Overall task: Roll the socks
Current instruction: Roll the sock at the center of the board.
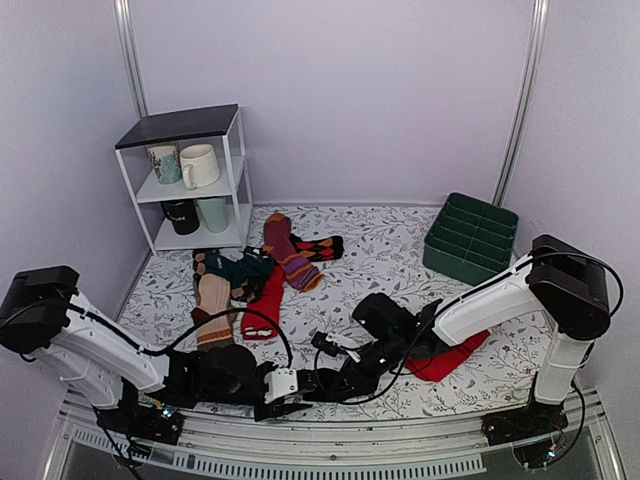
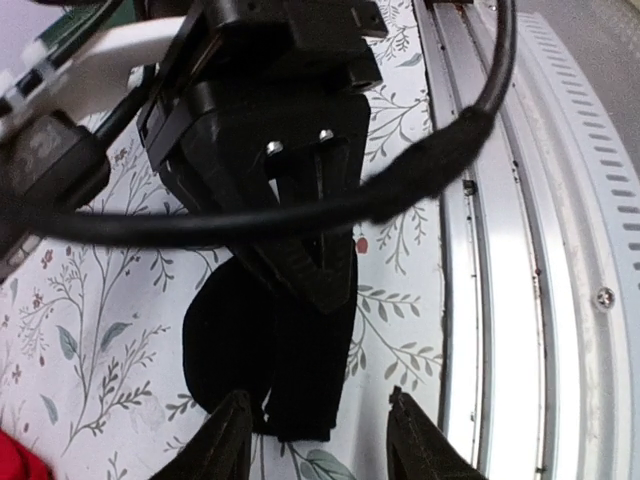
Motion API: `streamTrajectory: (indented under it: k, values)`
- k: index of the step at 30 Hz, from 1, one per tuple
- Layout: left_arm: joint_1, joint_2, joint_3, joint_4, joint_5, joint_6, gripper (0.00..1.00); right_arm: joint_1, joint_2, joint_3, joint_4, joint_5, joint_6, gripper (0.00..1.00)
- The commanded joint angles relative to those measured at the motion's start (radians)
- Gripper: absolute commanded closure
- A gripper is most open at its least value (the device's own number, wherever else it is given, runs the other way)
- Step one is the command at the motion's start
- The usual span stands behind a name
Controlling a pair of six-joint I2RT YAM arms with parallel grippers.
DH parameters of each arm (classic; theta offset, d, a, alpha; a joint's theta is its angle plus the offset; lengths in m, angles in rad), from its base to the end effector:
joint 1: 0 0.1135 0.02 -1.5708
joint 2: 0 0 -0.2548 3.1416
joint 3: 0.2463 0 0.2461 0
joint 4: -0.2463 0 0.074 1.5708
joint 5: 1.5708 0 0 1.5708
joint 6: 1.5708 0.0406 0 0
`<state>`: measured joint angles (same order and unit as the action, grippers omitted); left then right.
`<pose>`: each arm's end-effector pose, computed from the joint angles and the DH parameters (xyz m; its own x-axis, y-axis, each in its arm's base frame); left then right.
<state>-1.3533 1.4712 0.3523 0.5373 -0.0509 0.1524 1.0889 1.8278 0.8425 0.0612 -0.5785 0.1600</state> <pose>0.0557 -0.2423 0.1156 0.0295 0.5692 -0.8217 0.9728 0.1726 0.1545 0.1341 0.3042 0.1080 -0.5077 -0.6828 -0.5253 -0.8243 0.2076 0.5268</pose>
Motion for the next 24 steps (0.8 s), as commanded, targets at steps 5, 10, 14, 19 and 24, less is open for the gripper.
streamTrajectory:
  k: [5,10,14,19,24]
  values:
    - [-0.031,0.115,0.012,0.109,-0.083,0.113,0.52,-0.024,0.100,0.036,-0.242,-0.092,0.073,0.85]
    - [-0.036,0.150,0.015,0.136,-0.095,0.124,0.50,-0.032,0.120,0.051,-0.266,-0.104,0.064,0.85]
    - [-0.043,0.142,-0.001,0.195,-0.126,0.143,0.48,-0.036,0.133,0.054,-0.267,-0.113,0.058,0.85]
    - [-0.046,0.158,0.008,0.217,-0.119,0.160,0.48,-0.038,0.140,0.055,-0.265,-0.113,0.053,0.85]
    - [-0.049,0.205,0.037,0.191,-0.090,0.152,0.60,-0.041,0.143,0.054,-0.263,-0.117,0.052,0.85]
